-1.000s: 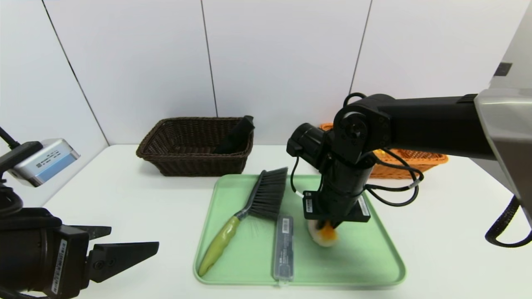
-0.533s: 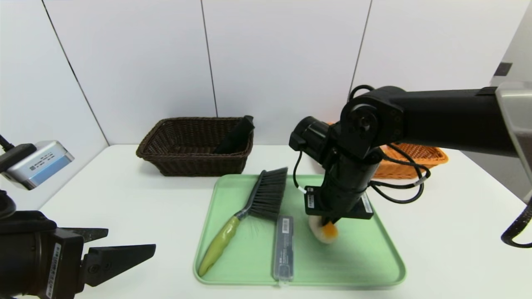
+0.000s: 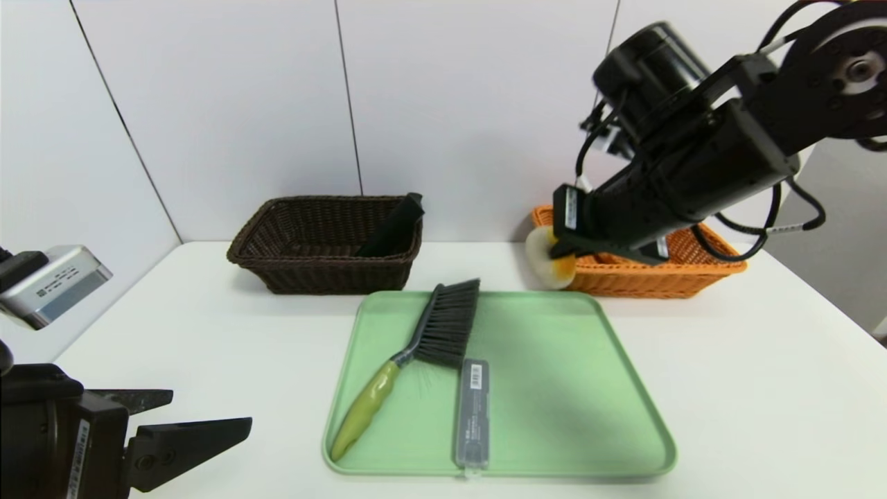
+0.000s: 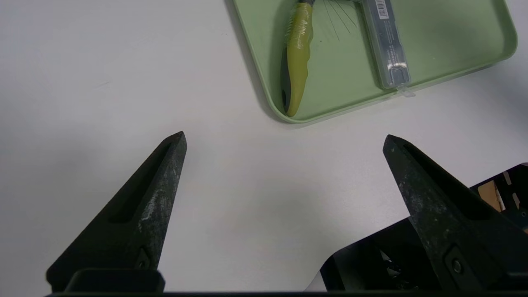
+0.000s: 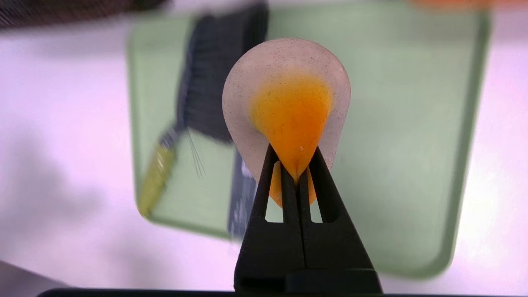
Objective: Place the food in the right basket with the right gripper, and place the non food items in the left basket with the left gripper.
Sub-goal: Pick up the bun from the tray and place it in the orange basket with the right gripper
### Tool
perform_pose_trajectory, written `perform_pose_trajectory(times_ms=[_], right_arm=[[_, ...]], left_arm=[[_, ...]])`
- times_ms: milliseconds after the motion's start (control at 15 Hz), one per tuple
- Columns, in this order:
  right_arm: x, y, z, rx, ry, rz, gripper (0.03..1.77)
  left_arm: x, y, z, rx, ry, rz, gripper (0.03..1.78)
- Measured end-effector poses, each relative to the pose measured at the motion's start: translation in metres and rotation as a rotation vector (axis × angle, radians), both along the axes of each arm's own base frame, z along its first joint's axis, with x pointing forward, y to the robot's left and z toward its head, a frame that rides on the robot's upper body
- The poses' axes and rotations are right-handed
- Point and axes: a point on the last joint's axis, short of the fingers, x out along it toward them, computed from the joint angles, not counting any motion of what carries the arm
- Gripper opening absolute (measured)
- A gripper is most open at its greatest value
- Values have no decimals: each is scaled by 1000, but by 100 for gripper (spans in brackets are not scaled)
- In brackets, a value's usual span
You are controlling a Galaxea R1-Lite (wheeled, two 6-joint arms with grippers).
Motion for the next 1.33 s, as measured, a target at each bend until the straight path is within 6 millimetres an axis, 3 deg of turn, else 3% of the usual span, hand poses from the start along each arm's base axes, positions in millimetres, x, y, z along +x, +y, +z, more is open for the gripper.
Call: perform_pose_trajectory(times_ms=[133,267,533,867,1200,1333], right_arm=[[14,-26,21,42,-167,-47,5],[29,-55,28,16,-250,-102,5],[71,-91,4,0,-278,-219,5],[125,-98,-58,-15,-237,-263,5],[150,-90,-103,-38,-169,-253,5],[154,-88,-111,-40,-156,-249,39]], left_arm=[[0,1,0,4,-4,8,169],[0,1,0,5,-4,11,169],[2,0,-1,11,3,11,169],[3,-1,-3,16,9,10,169],[3,-1,-6,24,20,11,169],[3,-1,-7,26,23,11,169]])
